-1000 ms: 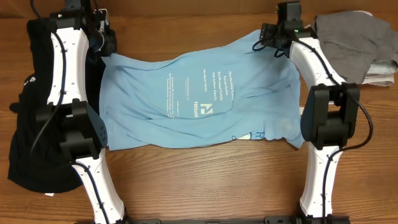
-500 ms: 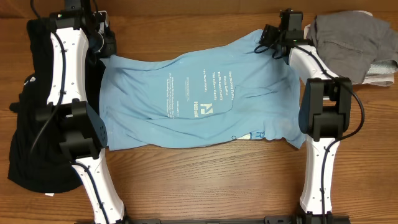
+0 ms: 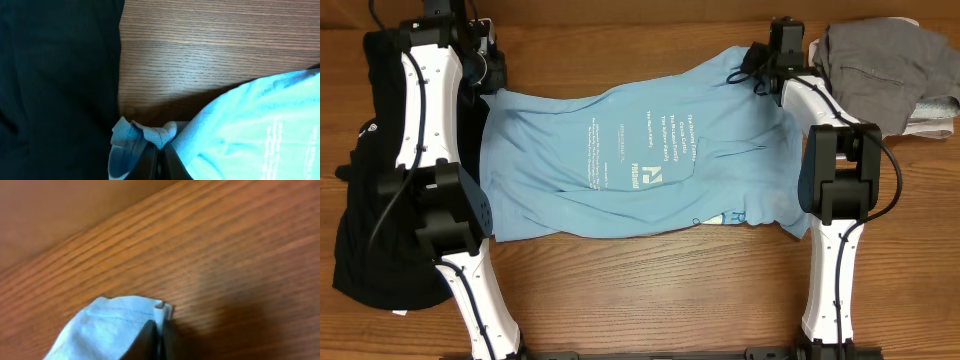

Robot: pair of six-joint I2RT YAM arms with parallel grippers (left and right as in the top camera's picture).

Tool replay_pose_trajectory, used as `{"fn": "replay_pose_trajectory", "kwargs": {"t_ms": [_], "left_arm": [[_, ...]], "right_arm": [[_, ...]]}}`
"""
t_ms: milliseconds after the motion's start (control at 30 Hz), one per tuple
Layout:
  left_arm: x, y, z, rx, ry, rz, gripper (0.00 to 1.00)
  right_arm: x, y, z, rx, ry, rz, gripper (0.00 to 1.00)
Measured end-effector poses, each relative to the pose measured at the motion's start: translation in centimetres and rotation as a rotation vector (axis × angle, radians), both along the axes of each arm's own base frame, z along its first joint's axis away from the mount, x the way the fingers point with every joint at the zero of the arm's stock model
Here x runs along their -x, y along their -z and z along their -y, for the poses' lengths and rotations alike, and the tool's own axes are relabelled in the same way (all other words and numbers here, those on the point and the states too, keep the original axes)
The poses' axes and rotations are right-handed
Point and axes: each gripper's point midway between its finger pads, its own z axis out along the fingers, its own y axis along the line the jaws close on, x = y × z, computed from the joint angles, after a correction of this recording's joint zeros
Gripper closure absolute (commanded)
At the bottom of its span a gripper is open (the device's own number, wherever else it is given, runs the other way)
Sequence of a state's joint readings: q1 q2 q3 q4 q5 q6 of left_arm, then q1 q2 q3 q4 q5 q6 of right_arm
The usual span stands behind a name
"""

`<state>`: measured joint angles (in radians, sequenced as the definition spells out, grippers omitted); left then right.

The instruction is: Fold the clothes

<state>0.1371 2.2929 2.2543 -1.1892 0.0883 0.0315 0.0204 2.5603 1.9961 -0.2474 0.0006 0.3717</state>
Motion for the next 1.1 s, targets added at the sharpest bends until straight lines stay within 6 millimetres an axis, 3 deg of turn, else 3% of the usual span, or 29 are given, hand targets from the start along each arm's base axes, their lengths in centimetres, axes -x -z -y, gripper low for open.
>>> {"fn": "replay_pose_trajectory", "kwargs": {"t_ms": [133,233,533,700,900,1000,1100], "left_arm": [[0.0,0.0,-0.1,-0.003,-0.001,0.0,0.96],[0.0,0.0,-0.1,-0.003,-0.001,0.0,0.96],[-0.3,-0.1,-0.2,-0.012,-0.004,0.014,0.96],[0.2,0.1,-0.2,-0.008,-0.008,-0.011,0.96],[2.8,-0.1,0.1,0.012,-0.041,-0.112,0.96],[3.9,-1.4,0.3,0.022,-0.061,-0.145,0.96],[5.2,-2.4,0.5,0.028,-0.068,-0.182,0.96]], "right_arm": [[0.8,-0.4,0.1,0.003,0.0,-0.079,0.96],[0.9,-1.8,0.2,0.005,-0.001,-0.118,0.96],[0.9,-11.7,1.1,0.05,-0.036,-0.104,0.96],[4.9,-13.8,1.4,0.065,-0.055,-0.234,0.96],[11.1,-15.9,1.5,0.075,-0.11,-0.415,0.96],[13.0,-16.5,1.7,0.071,-0.122,-0.463,0.96],[13.3,-17.5,1.7,0.03,-0.137,-0.444,0.96]]}}
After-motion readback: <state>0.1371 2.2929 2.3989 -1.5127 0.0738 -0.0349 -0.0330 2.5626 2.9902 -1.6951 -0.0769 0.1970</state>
